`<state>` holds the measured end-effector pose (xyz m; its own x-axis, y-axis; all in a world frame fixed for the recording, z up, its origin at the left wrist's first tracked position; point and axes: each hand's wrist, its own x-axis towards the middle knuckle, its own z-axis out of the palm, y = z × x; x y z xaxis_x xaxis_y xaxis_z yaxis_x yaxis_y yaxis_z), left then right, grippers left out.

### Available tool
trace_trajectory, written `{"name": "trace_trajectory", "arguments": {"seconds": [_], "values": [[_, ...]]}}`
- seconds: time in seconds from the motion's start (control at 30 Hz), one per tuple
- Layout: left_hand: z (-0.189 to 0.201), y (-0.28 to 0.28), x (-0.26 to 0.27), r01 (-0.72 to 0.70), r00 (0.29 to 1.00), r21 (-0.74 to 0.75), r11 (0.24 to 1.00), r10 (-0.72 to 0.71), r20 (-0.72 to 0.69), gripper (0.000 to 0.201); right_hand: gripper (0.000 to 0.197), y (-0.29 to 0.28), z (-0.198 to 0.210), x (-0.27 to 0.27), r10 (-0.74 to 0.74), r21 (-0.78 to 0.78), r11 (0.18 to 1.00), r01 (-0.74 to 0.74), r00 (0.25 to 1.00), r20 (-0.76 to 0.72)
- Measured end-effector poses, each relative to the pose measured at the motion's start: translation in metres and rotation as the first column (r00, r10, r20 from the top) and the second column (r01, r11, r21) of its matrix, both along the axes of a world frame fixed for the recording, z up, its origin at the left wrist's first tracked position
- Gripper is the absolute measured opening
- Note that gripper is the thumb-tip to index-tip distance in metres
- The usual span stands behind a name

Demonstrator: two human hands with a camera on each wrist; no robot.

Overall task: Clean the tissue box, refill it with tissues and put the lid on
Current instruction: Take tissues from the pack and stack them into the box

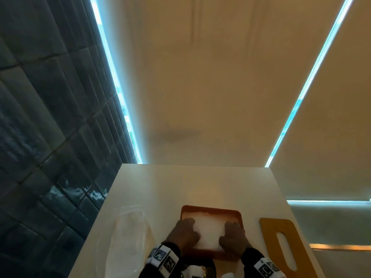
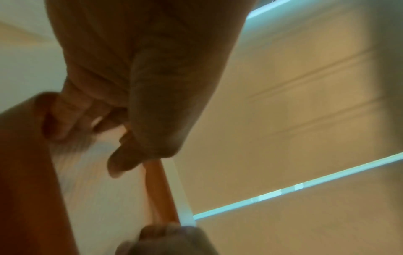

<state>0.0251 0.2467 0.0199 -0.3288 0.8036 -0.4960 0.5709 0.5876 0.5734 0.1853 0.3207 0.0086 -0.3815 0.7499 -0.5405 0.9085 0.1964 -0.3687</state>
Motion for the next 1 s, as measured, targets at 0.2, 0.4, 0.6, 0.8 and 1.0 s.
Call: {"name": "trace_trajectory", "arguments": {"seconds": [0.2, 0.4, 0.6, 0.8, 1.0], "values": [[0.004, -0.076, -0.076, -0.393, 0.912, 0.264, 0.881, 0.411, -0.015, 0.02, 0.015, -0.02, 0.031, -0.024, 0.183, 0.444, 0.893, -0.076, 0.962, -0.202], [-0.031, -0.13, -0.138, -0.516, 0.856, -0.119, 0.848, 0.505, -0.112, 0.045, 0.024, -0.097, 0.02, -0.126, 0.493, 0.201, 0.866, -0.459, 0.71, -0.503], [-0.045, -0.129, -0.149, -0.505, 0.862, -0.274, 0.818, 0.491, -0.125, 0.044, 0.035, -0.132, -0.007, -0.175, 0.605, 0.03, 0.778, -0.627, 0.736, -0.302], [-0.055, -0.122, -0.163, -0.575, 0.81, -0.267, 0.774, 0.584, -0.051, 0.061, 0.029, -0.126, -0.028, -0.179, 0.54, -0.043, 0.82, -0.57, 0.797, -0.273], [-0.083, -0.121, -0.178, -0.598, 0.758, -0.264, 0.757, 0.641, 0.122, 0.08, 0.023, -0.124, -0.044, -0.175, 0.492, -0.056, 0.845, -0.531, 0.815, -0.306]]}}
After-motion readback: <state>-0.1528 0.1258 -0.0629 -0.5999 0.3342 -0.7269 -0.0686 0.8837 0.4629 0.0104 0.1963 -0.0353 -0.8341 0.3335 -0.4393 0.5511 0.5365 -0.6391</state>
